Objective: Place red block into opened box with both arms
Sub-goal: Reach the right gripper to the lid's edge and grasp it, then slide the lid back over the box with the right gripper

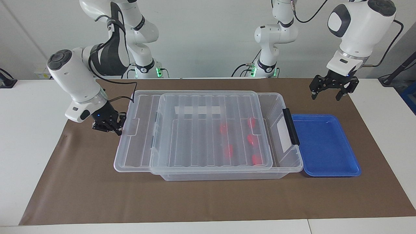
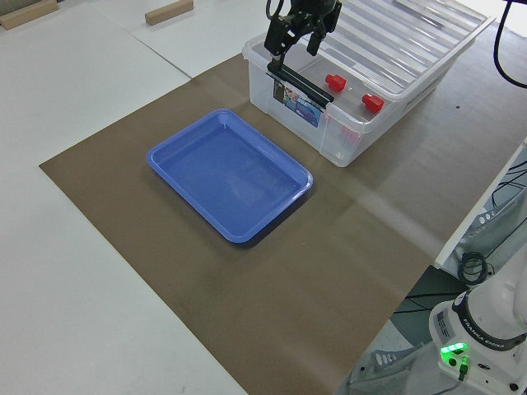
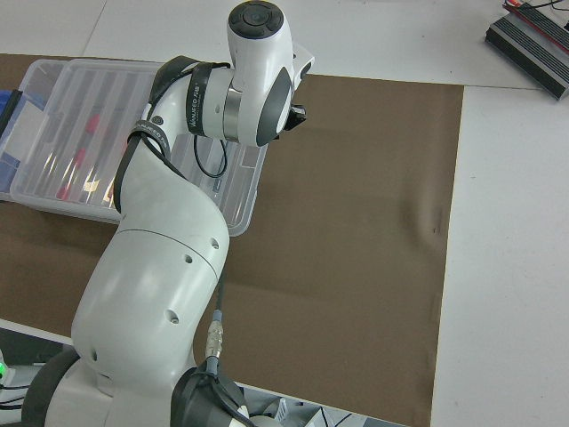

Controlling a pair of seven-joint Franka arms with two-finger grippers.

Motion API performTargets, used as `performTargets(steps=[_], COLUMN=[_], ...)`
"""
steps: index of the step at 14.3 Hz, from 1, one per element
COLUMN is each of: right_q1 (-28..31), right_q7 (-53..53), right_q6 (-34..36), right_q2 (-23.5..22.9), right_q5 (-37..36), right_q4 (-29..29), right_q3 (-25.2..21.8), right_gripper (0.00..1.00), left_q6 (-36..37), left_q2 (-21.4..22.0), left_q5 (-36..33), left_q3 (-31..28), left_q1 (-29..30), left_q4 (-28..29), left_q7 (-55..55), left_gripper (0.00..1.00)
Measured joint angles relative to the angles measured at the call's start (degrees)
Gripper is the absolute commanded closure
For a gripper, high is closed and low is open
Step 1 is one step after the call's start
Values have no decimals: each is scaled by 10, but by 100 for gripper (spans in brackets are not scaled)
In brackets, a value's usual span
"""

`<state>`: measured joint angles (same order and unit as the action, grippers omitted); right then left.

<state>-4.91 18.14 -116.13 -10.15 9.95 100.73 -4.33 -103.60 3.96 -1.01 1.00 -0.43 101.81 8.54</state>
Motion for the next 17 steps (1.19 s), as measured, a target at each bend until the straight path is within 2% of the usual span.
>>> performTargets(steps=[9, 17], right_q1=[-45, -54], right_q7=[-61, -79], right_q6=[-10, -10], right_q2=[0, 0], right_q5=[0, 0], right_q4=[0, 0], right_q3=[0, 0], right_gripper=[100, 100], left_q6=[0, 25], left_q2=[1, 11], left_q5=[0, 0], left_q3=[0, -8], left_q1=[0, 1], left_q4=[0, -22], left_q7=[0, 0], left_gripper=[0, 0])
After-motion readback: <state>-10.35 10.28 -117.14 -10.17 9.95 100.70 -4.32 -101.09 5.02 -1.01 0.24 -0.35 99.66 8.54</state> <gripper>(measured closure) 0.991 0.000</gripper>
